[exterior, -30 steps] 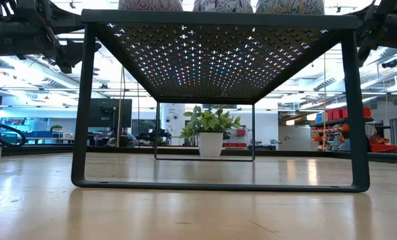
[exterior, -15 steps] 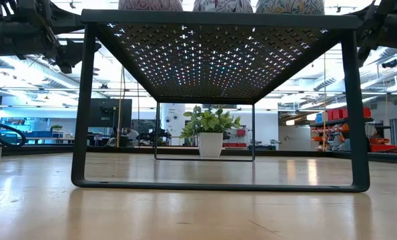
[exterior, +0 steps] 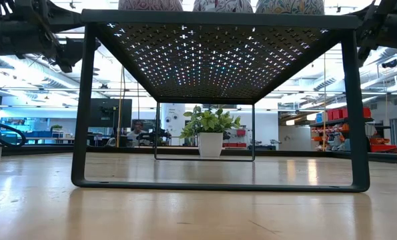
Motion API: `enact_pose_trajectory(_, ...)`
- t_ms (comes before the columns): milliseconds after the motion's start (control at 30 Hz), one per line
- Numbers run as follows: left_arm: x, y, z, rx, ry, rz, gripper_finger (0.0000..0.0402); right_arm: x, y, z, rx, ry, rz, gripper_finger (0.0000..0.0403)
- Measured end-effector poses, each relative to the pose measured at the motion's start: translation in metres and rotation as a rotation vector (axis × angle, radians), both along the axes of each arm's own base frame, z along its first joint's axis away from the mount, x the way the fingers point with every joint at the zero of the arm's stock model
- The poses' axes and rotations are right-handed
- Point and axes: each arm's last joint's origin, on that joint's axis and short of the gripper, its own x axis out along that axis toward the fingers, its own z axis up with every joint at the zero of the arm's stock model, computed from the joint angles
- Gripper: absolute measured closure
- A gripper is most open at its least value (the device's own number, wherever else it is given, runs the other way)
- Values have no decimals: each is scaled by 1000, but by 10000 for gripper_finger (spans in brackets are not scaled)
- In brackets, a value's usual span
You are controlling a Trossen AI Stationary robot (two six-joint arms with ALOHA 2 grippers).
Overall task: Pick & Place candle stick holders
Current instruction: Return to Home Position
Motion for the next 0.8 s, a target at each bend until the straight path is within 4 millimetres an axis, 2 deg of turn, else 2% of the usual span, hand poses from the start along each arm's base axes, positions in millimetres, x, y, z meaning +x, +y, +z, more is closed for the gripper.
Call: enact_pose_trajectory(800,-2,15,1,3,-13,152,71,0,0,0,-1,2,0,346)
